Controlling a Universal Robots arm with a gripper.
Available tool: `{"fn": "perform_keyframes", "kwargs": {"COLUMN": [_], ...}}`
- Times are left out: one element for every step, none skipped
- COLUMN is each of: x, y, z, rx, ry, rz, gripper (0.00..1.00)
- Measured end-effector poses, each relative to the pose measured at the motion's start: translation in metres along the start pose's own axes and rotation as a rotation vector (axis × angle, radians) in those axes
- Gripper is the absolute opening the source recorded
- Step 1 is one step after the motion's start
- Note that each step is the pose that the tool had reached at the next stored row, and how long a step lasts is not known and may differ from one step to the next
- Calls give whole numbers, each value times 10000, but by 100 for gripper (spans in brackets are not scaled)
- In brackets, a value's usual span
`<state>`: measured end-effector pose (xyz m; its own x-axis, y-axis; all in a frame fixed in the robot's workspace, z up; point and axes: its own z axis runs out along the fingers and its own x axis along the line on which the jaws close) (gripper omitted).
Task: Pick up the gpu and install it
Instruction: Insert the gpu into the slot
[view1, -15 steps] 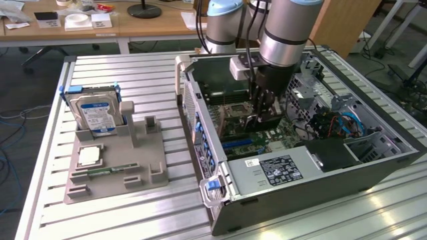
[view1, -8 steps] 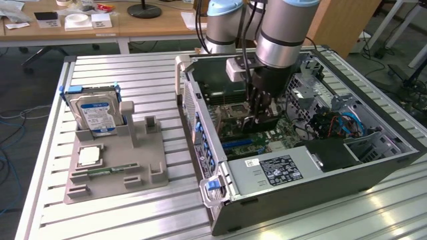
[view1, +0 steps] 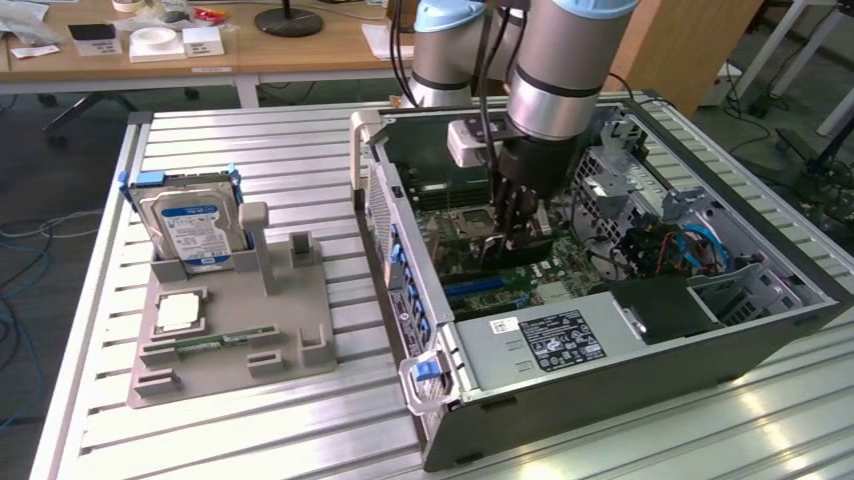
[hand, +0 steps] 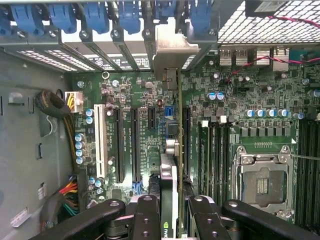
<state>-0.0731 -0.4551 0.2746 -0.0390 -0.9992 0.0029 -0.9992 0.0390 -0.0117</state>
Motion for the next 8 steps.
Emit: {"fn": "perform_keyframes", "kwargs": {"x": [4,10,16,19,19,20,20,21], "y": [4,7,10,13,20,27,33,37], "z": [2,3,4,4,6,7,8,8], "rx": [0,0,0,0,0,0,0,0], "ry": [0,0,0,1,0,-1,0,2], "rz": [0,-1,-2,0,2,1,0,0], "gripper": [27,27,27,27,27,27,27,27]}}
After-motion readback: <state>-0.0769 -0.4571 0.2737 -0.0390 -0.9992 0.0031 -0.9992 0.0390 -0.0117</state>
